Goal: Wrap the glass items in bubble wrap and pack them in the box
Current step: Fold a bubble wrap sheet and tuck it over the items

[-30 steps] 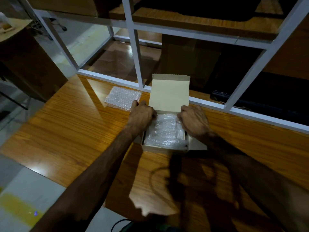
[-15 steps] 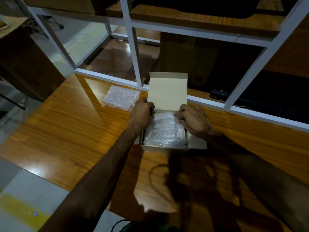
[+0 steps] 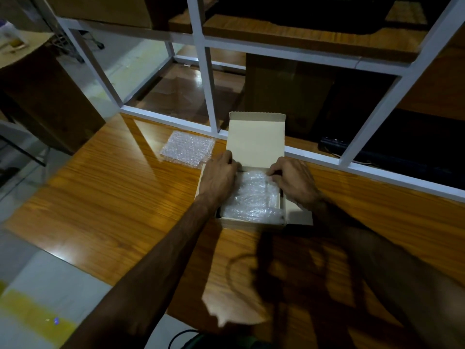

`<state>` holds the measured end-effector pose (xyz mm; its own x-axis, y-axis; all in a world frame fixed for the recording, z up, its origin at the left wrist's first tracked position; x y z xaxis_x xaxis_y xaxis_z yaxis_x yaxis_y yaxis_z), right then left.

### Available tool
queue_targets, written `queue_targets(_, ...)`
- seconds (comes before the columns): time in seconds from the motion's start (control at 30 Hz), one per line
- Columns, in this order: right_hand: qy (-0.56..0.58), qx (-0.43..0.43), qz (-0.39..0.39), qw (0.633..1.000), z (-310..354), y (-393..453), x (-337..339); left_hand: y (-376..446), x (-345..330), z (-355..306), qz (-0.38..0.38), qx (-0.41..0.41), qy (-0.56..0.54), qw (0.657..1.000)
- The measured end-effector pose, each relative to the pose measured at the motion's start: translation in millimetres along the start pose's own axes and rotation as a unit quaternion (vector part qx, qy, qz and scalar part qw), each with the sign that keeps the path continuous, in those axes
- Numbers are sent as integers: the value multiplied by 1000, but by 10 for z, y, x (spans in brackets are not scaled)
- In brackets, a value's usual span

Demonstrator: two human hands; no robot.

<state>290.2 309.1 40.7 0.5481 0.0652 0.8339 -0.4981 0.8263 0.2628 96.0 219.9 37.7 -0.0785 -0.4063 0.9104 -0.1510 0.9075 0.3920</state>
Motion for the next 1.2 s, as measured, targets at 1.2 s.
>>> queue_targets(1.2,-188,172,29,967,217,-114,-19,-12,7,-121,133,-146,122,973)
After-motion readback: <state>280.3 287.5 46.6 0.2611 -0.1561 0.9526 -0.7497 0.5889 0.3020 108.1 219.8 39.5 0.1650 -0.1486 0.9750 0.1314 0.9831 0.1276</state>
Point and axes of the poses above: each hand's wrist, its own y-axis towards the middle knuckle, its own x-axis out of the back of the hand, z = x × y, the point moved 3 cm from there along y, towards the middle knuckle, and after that the axes turned 11 degrees about -z, right-handed, at the moved point
